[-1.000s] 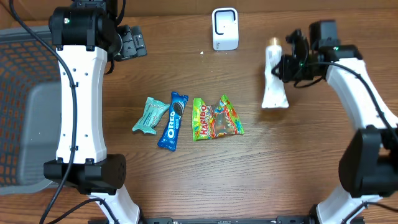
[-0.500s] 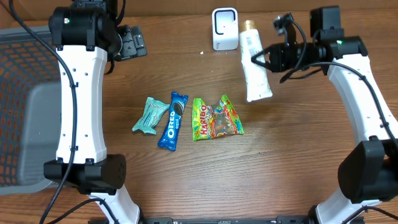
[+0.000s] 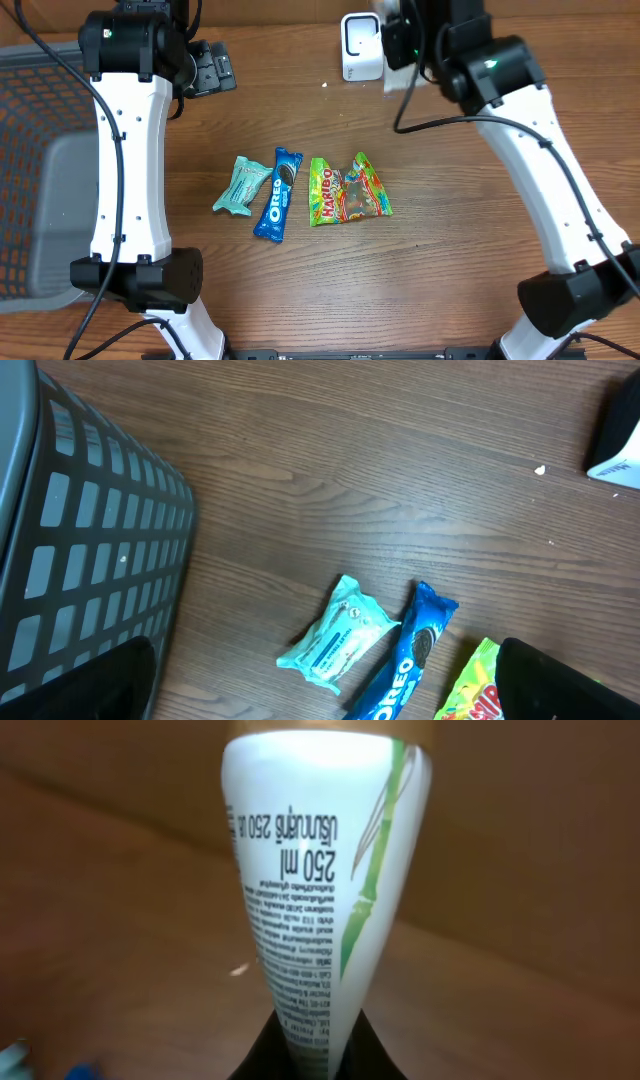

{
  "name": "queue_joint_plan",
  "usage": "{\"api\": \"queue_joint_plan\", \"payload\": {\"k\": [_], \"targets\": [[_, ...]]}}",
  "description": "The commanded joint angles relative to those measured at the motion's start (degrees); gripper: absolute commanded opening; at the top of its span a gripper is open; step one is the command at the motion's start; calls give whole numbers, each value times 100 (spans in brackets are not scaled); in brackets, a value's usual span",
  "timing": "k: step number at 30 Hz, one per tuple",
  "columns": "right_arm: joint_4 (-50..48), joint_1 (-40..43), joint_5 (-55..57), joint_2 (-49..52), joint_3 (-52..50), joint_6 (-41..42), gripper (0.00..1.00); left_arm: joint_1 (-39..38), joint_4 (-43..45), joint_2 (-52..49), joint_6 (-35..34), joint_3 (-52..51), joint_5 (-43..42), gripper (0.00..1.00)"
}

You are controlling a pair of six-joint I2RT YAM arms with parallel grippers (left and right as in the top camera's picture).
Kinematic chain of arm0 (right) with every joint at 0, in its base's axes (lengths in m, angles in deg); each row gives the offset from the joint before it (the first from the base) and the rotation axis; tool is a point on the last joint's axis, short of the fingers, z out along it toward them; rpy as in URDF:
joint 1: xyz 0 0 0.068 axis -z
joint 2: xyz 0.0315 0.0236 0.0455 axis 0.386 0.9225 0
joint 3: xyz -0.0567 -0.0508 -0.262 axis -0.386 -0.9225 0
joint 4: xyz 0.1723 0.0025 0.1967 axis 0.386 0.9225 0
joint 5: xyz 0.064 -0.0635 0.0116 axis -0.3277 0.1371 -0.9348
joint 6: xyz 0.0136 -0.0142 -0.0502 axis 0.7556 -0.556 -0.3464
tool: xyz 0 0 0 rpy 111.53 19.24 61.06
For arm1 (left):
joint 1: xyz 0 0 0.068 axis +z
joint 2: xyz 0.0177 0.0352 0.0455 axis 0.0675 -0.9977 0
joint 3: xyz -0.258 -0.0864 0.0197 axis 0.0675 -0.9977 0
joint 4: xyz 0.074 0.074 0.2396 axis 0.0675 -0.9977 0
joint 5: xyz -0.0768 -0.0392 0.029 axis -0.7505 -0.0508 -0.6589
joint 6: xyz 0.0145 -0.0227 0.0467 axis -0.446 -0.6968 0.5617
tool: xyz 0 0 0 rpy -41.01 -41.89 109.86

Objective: Scan the item barcode
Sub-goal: 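Hold the bottle label against the white scanner with the right gripper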

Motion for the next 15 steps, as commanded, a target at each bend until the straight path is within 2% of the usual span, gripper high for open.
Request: {"api": "queue_joint_plan", "payload": {"k": [1, 7, 15], "targets": [[-540, -114, 2026, 297, 127, -553, 4, 31, 9, 0, 90, -7, 74, 100], [-1327, -195, 2457, 1080, 127, -1574, 4, 31, 9, 0, 90, -9, 74, 100], [-2524, -197, 2461, 2085, 127, -4103, 4, 31, 9, 0, 90, -9, 74, 100]]}}
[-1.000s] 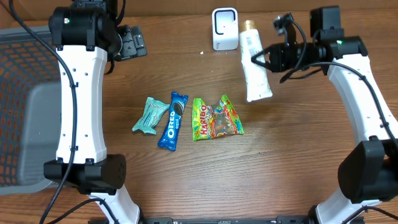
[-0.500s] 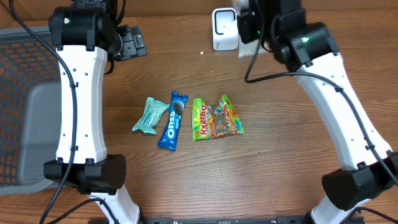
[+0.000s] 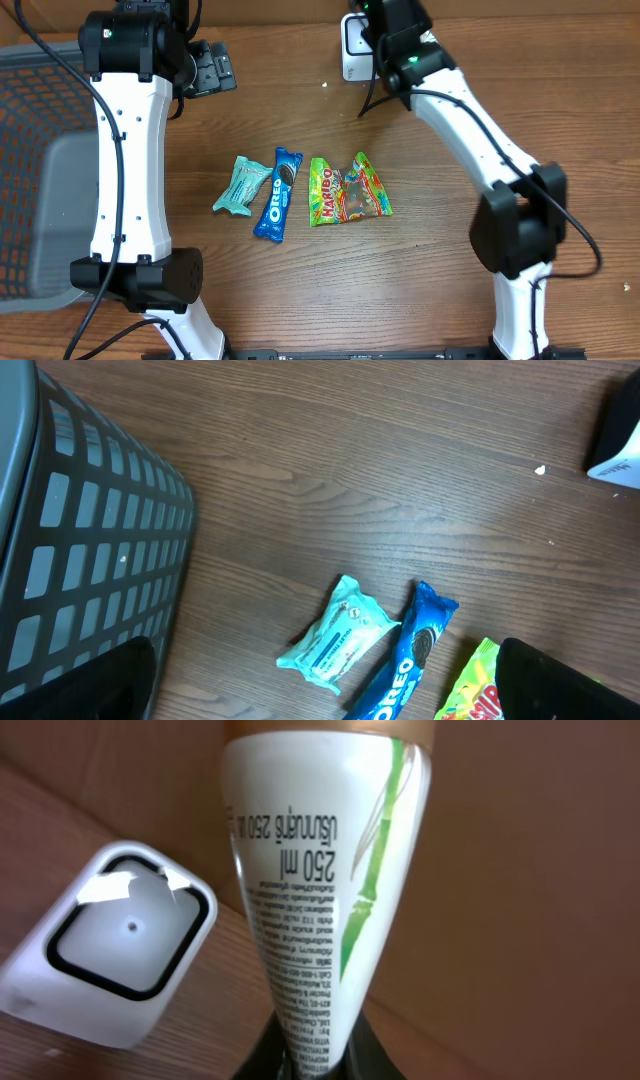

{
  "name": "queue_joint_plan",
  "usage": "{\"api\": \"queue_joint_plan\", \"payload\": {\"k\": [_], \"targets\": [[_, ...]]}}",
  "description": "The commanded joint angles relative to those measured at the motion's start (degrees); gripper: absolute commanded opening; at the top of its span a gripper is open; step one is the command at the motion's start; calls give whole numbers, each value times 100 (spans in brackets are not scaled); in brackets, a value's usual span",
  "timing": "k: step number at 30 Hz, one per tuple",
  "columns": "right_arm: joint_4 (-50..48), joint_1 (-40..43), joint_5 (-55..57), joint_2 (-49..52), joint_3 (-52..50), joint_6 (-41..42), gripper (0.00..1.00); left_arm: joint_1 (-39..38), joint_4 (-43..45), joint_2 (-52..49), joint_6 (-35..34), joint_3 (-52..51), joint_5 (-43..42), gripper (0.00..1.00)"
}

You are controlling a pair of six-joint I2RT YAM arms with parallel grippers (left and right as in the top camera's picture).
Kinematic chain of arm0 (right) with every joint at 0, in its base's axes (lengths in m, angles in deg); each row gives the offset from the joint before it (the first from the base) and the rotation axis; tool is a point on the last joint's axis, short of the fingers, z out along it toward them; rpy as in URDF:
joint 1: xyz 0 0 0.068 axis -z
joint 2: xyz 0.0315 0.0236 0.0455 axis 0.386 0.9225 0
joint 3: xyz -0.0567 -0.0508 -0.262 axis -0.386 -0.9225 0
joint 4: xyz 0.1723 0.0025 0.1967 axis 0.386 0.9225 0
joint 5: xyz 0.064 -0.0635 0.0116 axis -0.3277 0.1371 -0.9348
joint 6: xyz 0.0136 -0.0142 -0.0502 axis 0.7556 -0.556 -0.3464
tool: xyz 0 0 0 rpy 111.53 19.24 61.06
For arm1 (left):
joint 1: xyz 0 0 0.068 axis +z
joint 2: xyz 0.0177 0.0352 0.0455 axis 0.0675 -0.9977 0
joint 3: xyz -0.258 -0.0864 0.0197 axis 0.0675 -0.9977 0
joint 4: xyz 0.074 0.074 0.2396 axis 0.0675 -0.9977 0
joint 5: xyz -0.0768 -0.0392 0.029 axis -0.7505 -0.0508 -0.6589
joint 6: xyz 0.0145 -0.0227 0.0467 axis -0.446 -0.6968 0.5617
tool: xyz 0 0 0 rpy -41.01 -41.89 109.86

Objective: Scan the item barcode
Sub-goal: 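Hold the bottle label against the white scanner with the right gripper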

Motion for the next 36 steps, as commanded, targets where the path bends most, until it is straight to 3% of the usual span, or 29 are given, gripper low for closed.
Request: {"api": "queue_joint_plan", "payload": {"k": [1, 4, 11, 27, 36], "targets": [[-549, -55, 249, 149, 129, -1611, 4, 31, 9, 0, 90, -7, 74, 100], [-1034, -52, 249, 450, 129, -2271, 4, 31, 9, 0, 90, -9, 74, 100], [-1631, -52, 63, 866, 129, -2868, 4, 31, 7, 0, 90, -9, 74, 100], [-2197, 42, 83, 1495, 125, -2868, 4, 31, 9, 0, 90, -7, 74, 100], [-2664, 76, 804, 1526, 122, -2870, 4, 31, 9, 0, 90, -9, 74, 99]]}}
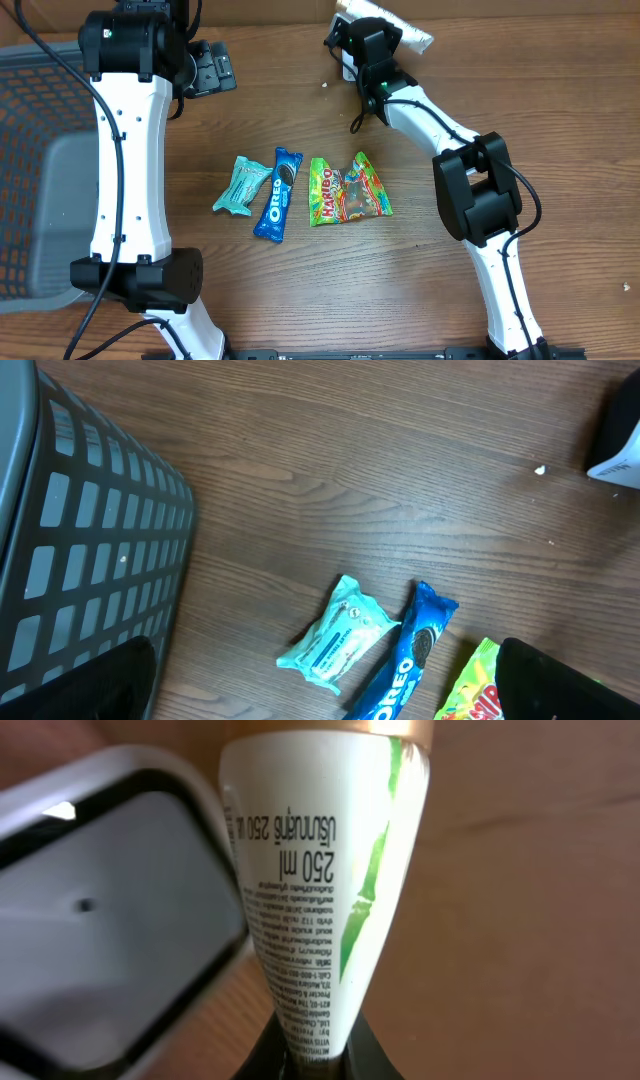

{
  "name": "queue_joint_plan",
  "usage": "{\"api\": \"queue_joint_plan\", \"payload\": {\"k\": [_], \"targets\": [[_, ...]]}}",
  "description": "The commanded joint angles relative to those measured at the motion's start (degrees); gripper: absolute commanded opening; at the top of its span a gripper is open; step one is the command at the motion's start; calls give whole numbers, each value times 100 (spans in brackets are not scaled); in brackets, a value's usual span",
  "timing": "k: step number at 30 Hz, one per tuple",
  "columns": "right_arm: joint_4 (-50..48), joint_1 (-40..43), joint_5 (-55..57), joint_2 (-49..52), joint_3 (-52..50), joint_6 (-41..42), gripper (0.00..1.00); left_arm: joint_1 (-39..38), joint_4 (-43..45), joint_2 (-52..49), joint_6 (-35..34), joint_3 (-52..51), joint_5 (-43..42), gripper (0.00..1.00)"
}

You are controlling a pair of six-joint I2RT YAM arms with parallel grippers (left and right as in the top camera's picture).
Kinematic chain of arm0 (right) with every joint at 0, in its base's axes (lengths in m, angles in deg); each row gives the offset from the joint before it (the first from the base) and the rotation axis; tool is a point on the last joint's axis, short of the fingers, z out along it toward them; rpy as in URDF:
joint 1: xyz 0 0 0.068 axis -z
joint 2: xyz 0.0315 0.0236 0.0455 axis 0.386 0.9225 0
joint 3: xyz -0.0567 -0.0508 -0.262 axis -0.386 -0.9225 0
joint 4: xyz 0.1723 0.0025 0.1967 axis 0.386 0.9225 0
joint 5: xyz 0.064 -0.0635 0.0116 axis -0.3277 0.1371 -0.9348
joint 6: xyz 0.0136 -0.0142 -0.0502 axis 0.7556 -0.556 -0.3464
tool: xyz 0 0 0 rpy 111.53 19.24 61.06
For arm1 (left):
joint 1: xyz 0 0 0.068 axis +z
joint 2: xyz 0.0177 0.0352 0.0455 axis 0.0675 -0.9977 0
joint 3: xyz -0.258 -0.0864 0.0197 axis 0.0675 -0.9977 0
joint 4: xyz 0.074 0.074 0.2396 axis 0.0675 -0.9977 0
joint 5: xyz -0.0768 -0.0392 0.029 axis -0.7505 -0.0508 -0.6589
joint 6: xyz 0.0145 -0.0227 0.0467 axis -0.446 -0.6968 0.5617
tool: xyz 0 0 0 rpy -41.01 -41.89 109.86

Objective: Scan the item barcode
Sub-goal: 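Hold the bottle label against the white scanner with the right gripper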

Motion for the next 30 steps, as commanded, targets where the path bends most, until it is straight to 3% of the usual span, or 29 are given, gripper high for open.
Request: {"api": "queue_joint_plan", "payload": {"k": [1, 30], "targets": [[-232, 35, 525, -98, 131, -9, 4, 31, 9, 0, 90, -7, 72, 100], [-114, -138, 885, -136, 127, 13, 4, 31, 9, -2, 90, -9, 74, 100]]}}
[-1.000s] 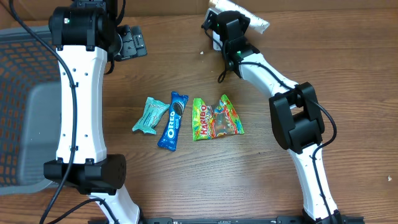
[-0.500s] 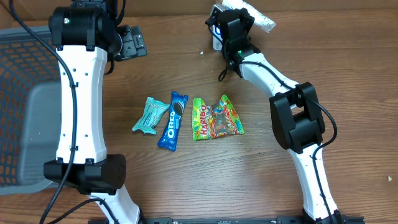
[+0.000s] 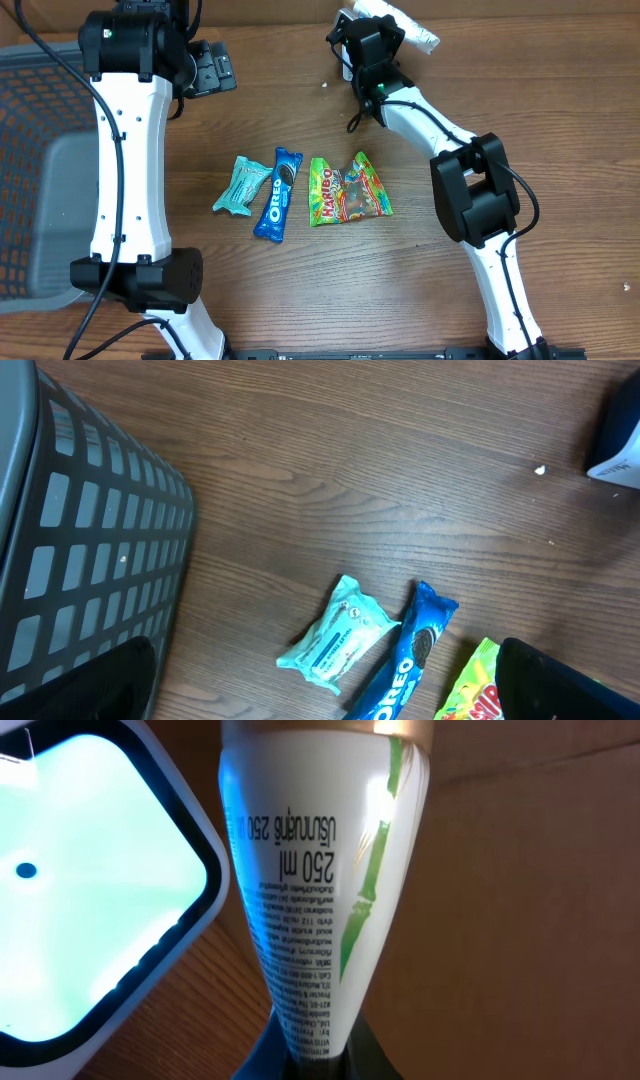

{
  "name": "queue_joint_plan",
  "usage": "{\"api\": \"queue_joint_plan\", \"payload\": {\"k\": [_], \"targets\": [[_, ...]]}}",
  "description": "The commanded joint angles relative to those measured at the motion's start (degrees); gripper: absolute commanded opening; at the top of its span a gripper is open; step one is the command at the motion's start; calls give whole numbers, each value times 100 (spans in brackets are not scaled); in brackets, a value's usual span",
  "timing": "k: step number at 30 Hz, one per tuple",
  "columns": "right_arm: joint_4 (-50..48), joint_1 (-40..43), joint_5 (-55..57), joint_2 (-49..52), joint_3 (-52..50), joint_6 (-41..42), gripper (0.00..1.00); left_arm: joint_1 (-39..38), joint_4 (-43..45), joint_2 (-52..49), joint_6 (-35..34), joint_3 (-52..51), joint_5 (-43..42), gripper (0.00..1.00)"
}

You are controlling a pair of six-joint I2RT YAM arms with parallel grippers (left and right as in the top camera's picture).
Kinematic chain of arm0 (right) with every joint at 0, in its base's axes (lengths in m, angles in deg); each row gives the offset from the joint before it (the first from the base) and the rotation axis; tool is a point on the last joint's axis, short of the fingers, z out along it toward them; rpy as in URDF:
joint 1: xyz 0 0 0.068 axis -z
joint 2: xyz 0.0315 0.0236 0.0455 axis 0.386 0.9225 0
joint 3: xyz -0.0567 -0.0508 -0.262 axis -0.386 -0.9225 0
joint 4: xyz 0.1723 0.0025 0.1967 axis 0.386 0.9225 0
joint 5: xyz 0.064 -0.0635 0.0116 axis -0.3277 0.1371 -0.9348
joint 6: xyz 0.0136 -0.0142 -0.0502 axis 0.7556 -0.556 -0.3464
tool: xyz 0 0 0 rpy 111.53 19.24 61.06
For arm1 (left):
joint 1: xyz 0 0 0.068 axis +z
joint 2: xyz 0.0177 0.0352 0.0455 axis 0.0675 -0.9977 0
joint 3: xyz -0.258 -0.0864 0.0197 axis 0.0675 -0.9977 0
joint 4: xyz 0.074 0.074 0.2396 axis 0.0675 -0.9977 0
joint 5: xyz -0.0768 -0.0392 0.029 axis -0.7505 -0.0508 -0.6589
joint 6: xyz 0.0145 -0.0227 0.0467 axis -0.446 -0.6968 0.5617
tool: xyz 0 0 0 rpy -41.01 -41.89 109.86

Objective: Scan the item barcode
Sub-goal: 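Hold the bottle label against the white scanner with the right gripper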

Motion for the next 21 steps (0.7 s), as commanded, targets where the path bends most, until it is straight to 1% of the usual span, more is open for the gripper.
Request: {"api": "queue_joint_plan", "payload": {"k": [1, 4, 8, 13, 18, 21], "targets": [[-103, -31, 168, -136, 127, 17, 4, 31, 9, -2, 90, -9, 74, 100], [122, -20, 129, -136, 127, 70, 4, 31, 7, -2, 90, -9, 72, 100], [612, 46, 7, -136, 127, 634, 4, 31, 7, -2, 90, -9, 74, 99], [605, 24, -48, -243, 127, 791, 4, 31, 9, -2, 90, -9, 74, 99], [754, -28, -101, -658, 127, 920, 4, 31, 9, -2, 90, -9, 74, 100], [1292, -37, -354, -984, 127, 1202, 4, 31, 9, -2, 90, -9, 74, 100]]}}
